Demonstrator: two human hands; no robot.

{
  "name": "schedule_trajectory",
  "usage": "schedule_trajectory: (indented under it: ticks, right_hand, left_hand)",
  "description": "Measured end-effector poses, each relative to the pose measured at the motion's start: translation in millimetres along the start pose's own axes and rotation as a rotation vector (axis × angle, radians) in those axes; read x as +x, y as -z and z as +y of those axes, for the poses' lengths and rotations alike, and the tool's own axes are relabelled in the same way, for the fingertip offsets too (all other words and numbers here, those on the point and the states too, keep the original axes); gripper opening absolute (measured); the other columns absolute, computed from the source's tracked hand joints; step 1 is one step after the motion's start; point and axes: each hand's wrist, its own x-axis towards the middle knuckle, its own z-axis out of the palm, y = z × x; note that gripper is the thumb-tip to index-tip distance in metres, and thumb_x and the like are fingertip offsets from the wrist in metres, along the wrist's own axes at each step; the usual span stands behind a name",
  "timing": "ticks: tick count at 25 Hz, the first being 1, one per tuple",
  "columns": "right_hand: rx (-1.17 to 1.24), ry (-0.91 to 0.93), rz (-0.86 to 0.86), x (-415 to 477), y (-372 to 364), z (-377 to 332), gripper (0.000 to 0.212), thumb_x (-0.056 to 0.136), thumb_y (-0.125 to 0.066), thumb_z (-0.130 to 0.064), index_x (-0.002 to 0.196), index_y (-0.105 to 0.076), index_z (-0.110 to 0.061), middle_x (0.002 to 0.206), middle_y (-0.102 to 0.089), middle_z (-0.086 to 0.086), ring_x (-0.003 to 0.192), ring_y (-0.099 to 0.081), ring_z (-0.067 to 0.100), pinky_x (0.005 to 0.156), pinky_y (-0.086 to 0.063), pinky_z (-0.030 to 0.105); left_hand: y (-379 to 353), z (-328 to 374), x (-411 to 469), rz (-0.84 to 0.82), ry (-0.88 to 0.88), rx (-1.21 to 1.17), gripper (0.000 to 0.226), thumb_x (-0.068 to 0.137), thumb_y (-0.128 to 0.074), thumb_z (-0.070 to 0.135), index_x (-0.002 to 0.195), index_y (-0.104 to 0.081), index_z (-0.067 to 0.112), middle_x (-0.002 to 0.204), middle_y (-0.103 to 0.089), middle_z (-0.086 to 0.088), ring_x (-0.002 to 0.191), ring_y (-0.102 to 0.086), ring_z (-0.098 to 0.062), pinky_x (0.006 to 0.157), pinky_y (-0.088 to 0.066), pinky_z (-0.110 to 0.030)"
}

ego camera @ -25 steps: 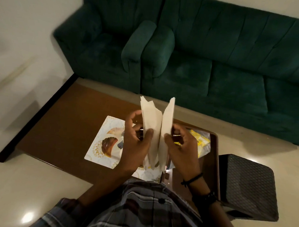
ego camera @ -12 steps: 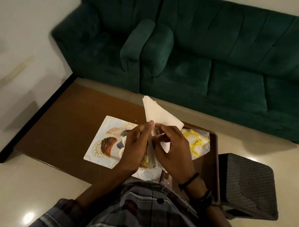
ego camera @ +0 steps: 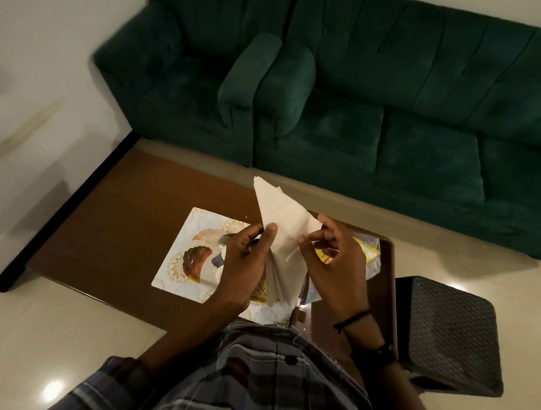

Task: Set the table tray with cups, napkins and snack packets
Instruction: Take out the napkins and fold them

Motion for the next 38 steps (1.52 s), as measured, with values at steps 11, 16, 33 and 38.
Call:
schedule_trajectory:
  ticks: [11,16,33,38]
  right_hand:
    - [-0.026,0.125,0.152,3.9,1.3,7.6,0.014,0.084,-0.070,-0.019,0.098,-0.072,-0.020,0.098,-0.071,0.001,0.091,-0.066,0.016,0.079,-0.057,0.039]
    - [-0.284,0.376,0.220,3.9,0.6,2.3,0.015,0.083,-0.071,-0.017,0.098,-0.076,-0.019,0.137,-0.056,0.010,0.124,-0.050,0.028,0.101,-0.040,0.027]
    - [0.106,0.087,-0.070,3.1,-7.3,-4.1,0.043,0.075,-0.069,0.009,0.108,-0.064,-0.018,0.109,-0.060,-0.001,0.080,-0.064,-0.004,0.061,-0.050,0.007]
    - [0.046,0.132,-0.022,4.5,-5.7,1.5,0.042,0.079,-0.075,-0.021,0.119,-0.062,-0.015,0.114,-0.055,-0.001,0.082,-0.062,0.006,0.067,-0.053,0.013]
  left_hand:
    - [-1.2,3.1,-0.2,0.069,0.138,-0.118,0.028,0.089,-0.062,0.019,0.067,-0.073,0.032,0.078,-0.073,0.020,0.093,-0.064,-0.011,0.099,-0.049,-0.047]
    - [0.8,2.8,4.0,0.078,0.167,-0.146,0.022,0.090,-0.060,0.023,0.072,-0.072,0.028,0.079,-0.072,0.017,0.095,-0.064,-0.016,0.099,-0.048,-0.047]
    - [2.4,1.1,8.4,-0.068,0.250,-0.262,0.025,0.094,-0.052,0.013,0.114,-0.064,0.007,0.119,-0.066,-0.011,0.107,-0.065,-0.022,0.085,-0.056,-0.032]
    - [0.4,-9.5,12.1,-0.095,0.259,-0.258,0.025,0.092,-0.053,0.012,0.111,-0.064,0.000,0.114,-0.066,-0.020,0.105,-0.061,-0.034,0.089,-0.051,-0.042]
